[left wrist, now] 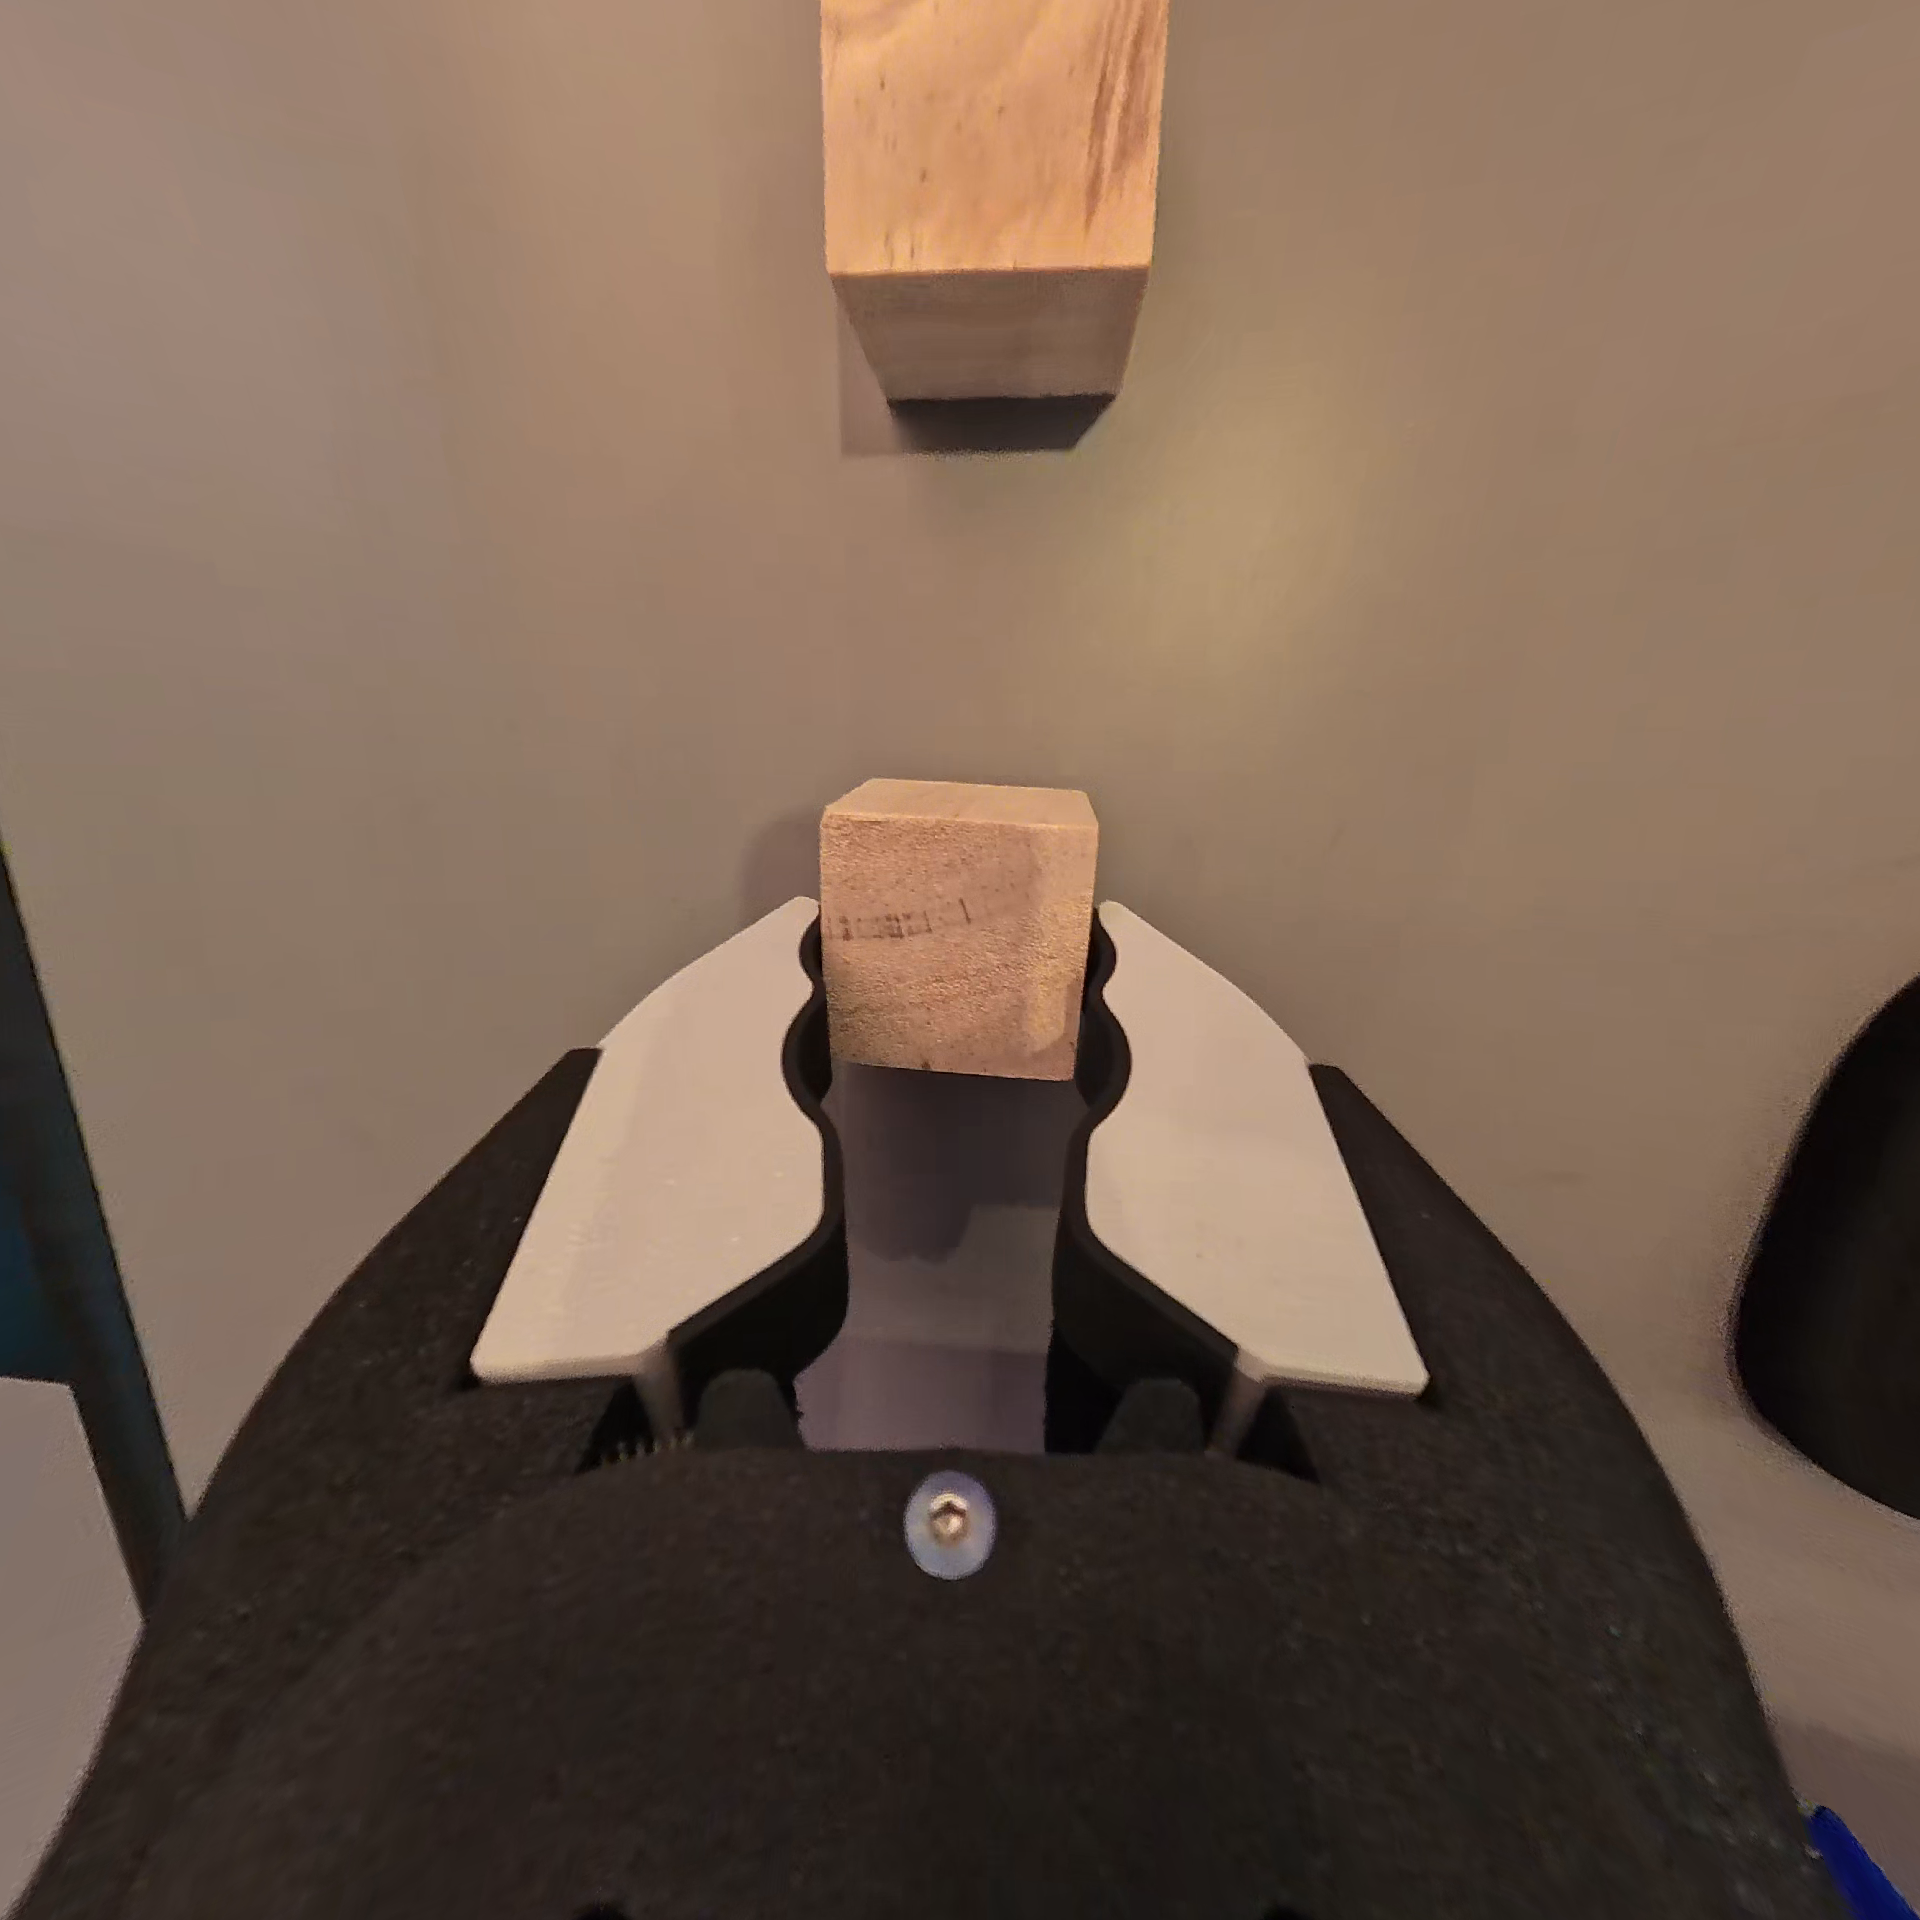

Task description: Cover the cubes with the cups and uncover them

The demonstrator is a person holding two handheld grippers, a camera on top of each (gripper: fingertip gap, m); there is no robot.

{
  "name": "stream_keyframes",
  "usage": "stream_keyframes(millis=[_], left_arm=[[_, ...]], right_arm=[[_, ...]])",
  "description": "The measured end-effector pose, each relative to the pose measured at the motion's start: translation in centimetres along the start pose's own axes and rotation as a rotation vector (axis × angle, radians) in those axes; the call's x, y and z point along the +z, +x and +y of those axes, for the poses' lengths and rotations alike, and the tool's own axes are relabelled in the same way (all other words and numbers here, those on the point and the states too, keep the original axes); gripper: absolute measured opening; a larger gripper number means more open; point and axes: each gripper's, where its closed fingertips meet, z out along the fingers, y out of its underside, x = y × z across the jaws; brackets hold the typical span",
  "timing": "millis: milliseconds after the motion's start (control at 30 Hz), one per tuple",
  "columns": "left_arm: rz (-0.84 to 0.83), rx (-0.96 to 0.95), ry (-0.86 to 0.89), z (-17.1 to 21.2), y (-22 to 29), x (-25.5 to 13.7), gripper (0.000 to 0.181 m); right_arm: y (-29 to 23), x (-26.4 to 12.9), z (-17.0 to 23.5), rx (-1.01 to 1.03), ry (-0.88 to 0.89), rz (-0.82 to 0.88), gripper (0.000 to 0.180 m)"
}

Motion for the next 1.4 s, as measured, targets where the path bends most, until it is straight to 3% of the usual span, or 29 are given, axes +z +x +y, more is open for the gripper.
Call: stream_keyframes(millis=[33,333,433,600,733,833,967,1067,1233,1400], left_arm=[[-0.001,-0.002,0.003,0.1,0.0,0.0,0.044],[-0.014,0.016,-0.011,0.3,0.0,0.3,0.045],[-0.026,-0.014,-0.017,0.5,0.0,0.3,0.064],[-0.077,-0.034,0.01,0.5,-0.3,-1.1,0.067],[-0.181,-0.077,0.082,0.1,-0.6,-4.9,0.066],[-0.331,-0.141,0.173,0.4,-1.5,-10.8,0.065],[-0.527,-0.349,0.172,6.1,-3.6,-20.0,0.059],[-0.502,-0.488,0.086,11.7,-2.9,-23.4,0.047],[-0.405,-0.618,-0.099,18.0,-1.1,-21.9,0.053],[-0.381,-0.63,-0.183,20.0,-0.8,-19.7,0.049]], right_arm=[[0.0,0.0,0.0,0.002,0.0,0.0,0.059],[-0.2,0.6,0.3,0.006,-0.018,-0.017,0.059],[-0.2,0.7,0.5,0.007,-0.024,-0.02,0.059],[-0.3,0.6,0.4,0.01,-0.019,-0.021,0.059],[-0.3,0.2,0.1,0.002,-0.008,-0.017,0.06],[-0.3,-0.2,-0.4,-0.001,0.007,-0.012,0.059],[-0.5,-0.1,-0.6,-0.009,0.007,-0.014,0.059],[-0.8,0.4,-0.6,-0.02,-0.01,-0.025,0.059],[-1.3,0.9,-0.6,-0.035,-0.035,-0.04,0.059],[-1.3,0.9,-0.3,-0.026,-0.039,-0.042,0.059]])
